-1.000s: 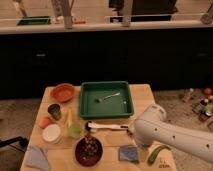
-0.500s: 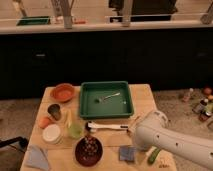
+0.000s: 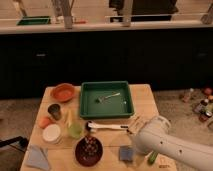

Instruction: Place sponge in paper cup

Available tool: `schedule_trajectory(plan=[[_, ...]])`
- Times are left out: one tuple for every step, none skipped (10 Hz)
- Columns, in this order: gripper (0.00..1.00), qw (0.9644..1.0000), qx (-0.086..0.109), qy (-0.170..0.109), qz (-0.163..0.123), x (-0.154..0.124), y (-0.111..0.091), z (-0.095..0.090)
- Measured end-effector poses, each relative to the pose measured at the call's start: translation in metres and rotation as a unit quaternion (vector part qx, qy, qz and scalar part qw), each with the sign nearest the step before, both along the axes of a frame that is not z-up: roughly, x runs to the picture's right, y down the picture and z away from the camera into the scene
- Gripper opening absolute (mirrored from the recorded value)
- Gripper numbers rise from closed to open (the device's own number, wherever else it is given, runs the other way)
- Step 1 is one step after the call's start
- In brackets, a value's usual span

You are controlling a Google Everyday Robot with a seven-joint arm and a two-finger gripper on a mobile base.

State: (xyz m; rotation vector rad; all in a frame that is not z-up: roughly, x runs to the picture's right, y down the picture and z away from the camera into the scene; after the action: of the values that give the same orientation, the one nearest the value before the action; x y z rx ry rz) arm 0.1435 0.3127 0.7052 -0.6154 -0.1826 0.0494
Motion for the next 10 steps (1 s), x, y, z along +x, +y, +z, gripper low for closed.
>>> schedule_trajectory(plan=[[0.80,1.0000,0.002,-0.007,0.006,-0.002,0.000,0.000],[0.80,0.9998,0.003,-0.016,0.014,-0.004,0.002,0.001],[0.80,0.9995,0.001,-0.026,0.019,-0.006,0.004,0.002],[0.80,0.9993,-0.001,-0.031,0.022,-0.008,0.005,0.004],[0.80,0.9991,-0.004,-0.035,0.024,-0.009,0.007,0.006],[0.80,0.9989,-0.009,-0.039,0.025,-0.011,0.009,0.009],[0.80,0.9986,-0.018,-0.041,0.026,-0.012,0.013,0.014],[0.80,0.9984,-0.025,-0.043,0.028,-0.012,0.016,0.017],[0.80,0.9979,-0.036,-0.044,0.029,-0.012,0.020,0.022],[0.80,0.9979,-0.041,-0.040,0.031,-0.012,0.023,0.025]])
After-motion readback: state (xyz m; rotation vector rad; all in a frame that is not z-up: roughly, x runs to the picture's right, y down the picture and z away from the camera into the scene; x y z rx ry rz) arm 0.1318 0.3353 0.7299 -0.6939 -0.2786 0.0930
